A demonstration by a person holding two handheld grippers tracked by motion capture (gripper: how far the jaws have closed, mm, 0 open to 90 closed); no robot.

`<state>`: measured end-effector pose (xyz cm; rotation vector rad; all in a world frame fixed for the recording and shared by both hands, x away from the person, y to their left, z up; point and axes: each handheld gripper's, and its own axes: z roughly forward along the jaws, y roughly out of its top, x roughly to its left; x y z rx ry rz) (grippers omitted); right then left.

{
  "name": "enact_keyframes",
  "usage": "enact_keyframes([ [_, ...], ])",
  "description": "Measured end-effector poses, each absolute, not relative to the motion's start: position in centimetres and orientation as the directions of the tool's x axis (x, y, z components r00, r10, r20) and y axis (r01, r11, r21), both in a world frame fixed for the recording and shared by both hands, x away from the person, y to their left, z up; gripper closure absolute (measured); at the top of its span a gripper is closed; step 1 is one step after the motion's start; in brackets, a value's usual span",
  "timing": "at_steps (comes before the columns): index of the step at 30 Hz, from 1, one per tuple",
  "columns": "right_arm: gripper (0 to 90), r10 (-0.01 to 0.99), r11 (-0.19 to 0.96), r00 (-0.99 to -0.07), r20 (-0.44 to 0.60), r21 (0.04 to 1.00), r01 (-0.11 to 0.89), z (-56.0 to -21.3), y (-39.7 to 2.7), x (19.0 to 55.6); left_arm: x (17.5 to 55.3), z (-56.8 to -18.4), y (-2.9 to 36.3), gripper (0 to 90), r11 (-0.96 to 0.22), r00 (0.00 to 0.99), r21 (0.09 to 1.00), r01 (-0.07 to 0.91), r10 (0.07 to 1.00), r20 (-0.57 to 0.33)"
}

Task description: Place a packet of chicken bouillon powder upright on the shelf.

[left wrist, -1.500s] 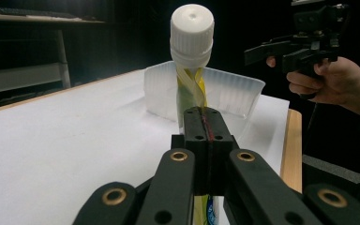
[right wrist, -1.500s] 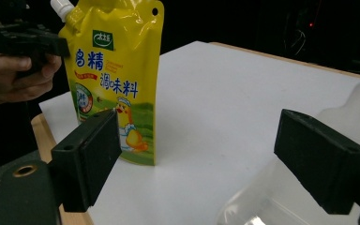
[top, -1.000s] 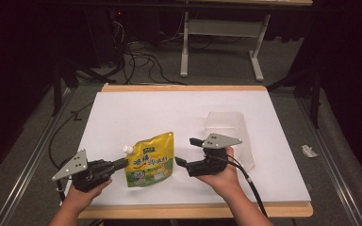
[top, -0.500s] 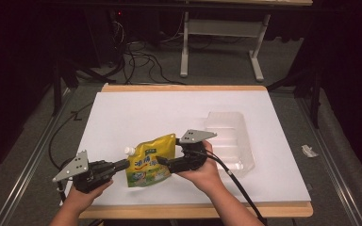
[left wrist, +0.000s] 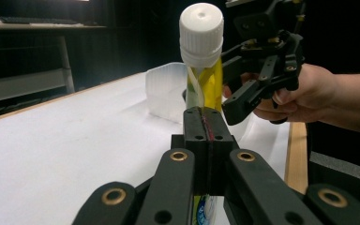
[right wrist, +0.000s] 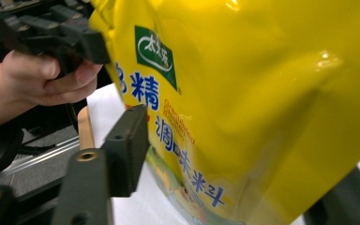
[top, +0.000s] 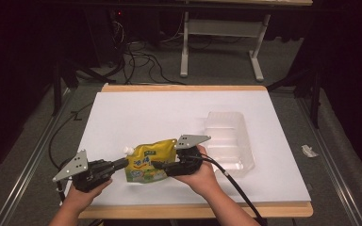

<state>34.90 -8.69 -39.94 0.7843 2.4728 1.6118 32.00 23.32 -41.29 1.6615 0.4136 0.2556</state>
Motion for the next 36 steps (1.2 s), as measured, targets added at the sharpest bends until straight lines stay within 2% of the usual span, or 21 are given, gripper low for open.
enact_keyframes([
  [8, 72.9, 0.414, 0.347, -0.891, 0.185, 0.873, 0.343, -40.7, -8.5, 34.6, 32.2, -41.5, 23.3, 88.9, -0.106, 0.887, 0.985, 0.136, 0.456, -0.073],
  [14, 83.5, 0.392, 0.367, -0.906, 0.16, 0.876, 0.313, -40.7, -8.3, 34.2, 32.3, -41.6, 23.2, 86.7, -0.111, 0.869, 0.983, 0.146, 0.489, -0.075],
  [16, 86.2, 0.385, 0.373, -0.911, 0.145, 0.879, 0.298, -40.7, -8.2, 34.1, 32.3, -41.6, 23.0, 82.1, -0.117, 0.861, 0.982, 0.151, 0.504, -0.072],
  [20, 86.8, 0.388, 0.381, -0.913, 0.124, 0.881, 0.281, -40.6, -8.2, 33.8, 32.3, -41.6, 22.4, 66.3, -0.143, 0.851, 0.976, 0.166, 0.521, -0.068],
  [24, 86.9, 0.391, 0.361, -0.911, 0.129, 0.889, 0.281, -40.4, -8.6, 33.7, 32.2, -41.6, 22.0, 54.9, -0.161, 0.844, 0.974, 0.157, 0.535, -0.048],
  [28, 86.9, 0.405, 0.346, -0.905, 0.128, 0.895, 0.282, -40.0, -9.0, 33.5, 32.1, -41.5, 21.9, 48.2, -0.149, 0.838, 0.978, 0.147, 0.545, -0.043],
  [36, 86.9, 0.425, 0.317, -0.898, 0.111, 0.912, 0.262, -39.4, -10.7, 32.9, 32.1, -41.6, 21.9, 42.0, -0.144, 0.82, 0.977, 0.155, 0.57, -0.047],
])
